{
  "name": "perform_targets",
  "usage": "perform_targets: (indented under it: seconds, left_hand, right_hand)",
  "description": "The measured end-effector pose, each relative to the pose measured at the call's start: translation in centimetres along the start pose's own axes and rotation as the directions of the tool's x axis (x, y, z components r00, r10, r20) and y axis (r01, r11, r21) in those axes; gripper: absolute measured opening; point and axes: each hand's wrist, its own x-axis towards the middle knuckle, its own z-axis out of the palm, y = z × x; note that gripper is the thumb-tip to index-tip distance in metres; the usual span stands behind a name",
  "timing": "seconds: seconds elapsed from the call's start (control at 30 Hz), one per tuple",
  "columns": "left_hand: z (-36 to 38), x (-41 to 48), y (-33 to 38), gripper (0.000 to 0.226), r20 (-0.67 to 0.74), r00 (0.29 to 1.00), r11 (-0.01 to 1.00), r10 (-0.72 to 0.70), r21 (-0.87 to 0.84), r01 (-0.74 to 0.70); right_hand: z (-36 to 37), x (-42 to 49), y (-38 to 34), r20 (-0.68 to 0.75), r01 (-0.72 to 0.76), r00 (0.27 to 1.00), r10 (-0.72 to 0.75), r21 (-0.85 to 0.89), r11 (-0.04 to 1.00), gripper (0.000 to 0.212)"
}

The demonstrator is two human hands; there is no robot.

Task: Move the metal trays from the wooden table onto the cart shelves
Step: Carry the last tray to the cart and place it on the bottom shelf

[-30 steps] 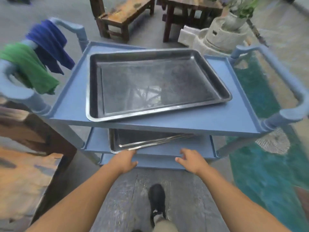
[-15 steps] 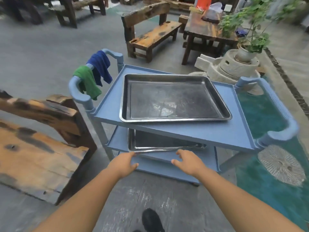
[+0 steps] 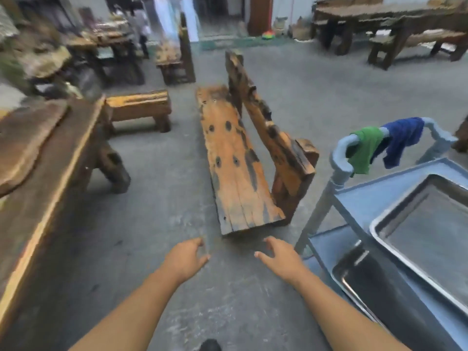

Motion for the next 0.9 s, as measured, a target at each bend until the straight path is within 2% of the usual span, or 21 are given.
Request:
perform_targets:
  seconds: [0.13, 0.27, 0.37, 0.5, 0.63, 0.77, 0.9]
  left_hand:
    - [-1.6, -6.2, -9.3, 0.055, -0.116, 0.957, 0.963, -0.265, -0.092, 0.255]
    - [-2.6, -13.5, -18.0, 0.059, -0.2, 0.857, 0.874, -0.475, -0.218, 0.434]
    - [-2.6, -18.8, -24.0, 0.059, -0.2, 0.774, 0.788, -0.6, -0.317, 0.528]
    - [-1.9, -26.0, -31.6, 0.059, -0.175, 0.677, 0.671, -0.715, -0.442, 0.595]
    - [-1.3, -32.9, -38.0, 0.057, -0.153, 0.567, 0.548, -0.81, -0.545, 0.635]
    - [-0.4, -39.0, -42.2, 0.055, -0.141, 0.461, 0.448, -0.876, -0.589, 0.672]
    - [0.5, -43.2, -45.4, 0.06, -0.123, 0.359, 0.35, -0.925, -0.644, 0.68]
  right_hand:
    - [4.1, 3.9, -9.9, 0.172, 0.263, 0.953, -0.248, -0.073, 0.962, 0.057]
    - [9.7, 4.6, -20.3, 0.3, 0.453, 0.863, -0.407, -0.098, 0.886, 0.064]
    - [14.6, 3.7, -27.5, 0.396, 0.558, 0.777, -0.489, -0.071, 0.827, 0.065]
    - [21.5, 1.6, -36.1, 0.478, 0.667, 0.671, -0.566, -0.056, 0.743, 0.061]
    - [28.3, -1.0, -43.8, 0.551, 0.787, 0.547, -0.63, -0.083, 0.611, 0.059]
    - [34.0, -3.3, -50.3, 0.631, 0.874, 0.397, -0.667, -0.038, 0.485, 0.061]
    - [38.7, -4.9, -55.5, 0.697, 0.912, 0.291, -0.656, 0.005, 0.41, 0.062]
